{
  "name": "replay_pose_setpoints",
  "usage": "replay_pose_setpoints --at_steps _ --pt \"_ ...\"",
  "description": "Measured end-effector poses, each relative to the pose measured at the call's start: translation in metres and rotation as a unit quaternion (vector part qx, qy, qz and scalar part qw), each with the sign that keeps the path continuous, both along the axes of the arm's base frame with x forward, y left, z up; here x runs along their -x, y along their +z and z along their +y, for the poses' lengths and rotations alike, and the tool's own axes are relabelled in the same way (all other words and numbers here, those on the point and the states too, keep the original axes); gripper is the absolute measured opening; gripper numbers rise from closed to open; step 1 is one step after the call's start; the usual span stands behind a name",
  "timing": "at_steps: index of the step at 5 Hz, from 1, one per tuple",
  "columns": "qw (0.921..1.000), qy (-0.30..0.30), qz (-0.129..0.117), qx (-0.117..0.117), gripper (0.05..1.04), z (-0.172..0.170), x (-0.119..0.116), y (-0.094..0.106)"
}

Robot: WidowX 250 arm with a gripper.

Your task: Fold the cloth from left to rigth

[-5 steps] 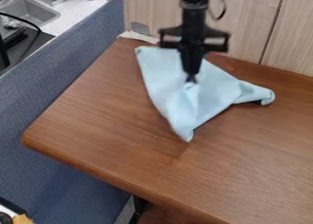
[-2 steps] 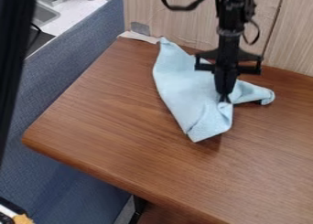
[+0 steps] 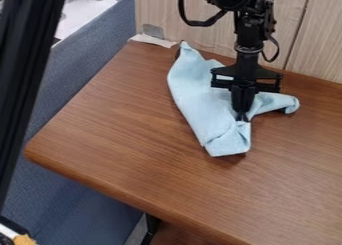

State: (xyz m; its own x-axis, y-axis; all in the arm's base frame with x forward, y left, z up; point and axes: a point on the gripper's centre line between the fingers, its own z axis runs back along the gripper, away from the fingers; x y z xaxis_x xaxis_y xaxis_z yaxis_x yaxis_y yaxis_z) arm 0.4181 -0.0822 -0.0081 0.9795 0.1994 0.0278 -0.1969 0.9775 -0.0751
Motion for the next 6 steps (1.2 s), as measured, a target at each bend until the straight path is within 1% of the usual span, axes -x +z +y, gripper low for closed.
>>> replay_pose_setpoints --at_steps 1,2,3,4,5,6 --pt "1.0 0.002 0.009 -0.004 0.254 0.0 0.002 -0.001" --pt "0.9998 -0.001 0.019 -0.006 0.52 0.001 0.007 -0.002" --pt "0.9994 -0.002 0.029 -0.019 0.8 0.006 0.014 -0.003" --pt "0.999 0.001 0.031 -0.033 0.997 0.009 0.019 -0.001" --pt "0.9991 0.003 0.024 -0.035 1.003 0.01 0.018 0.008" --pt "0.9996 0.005 -0.005 -0.029 1.0 0.009 0.014 0.034"
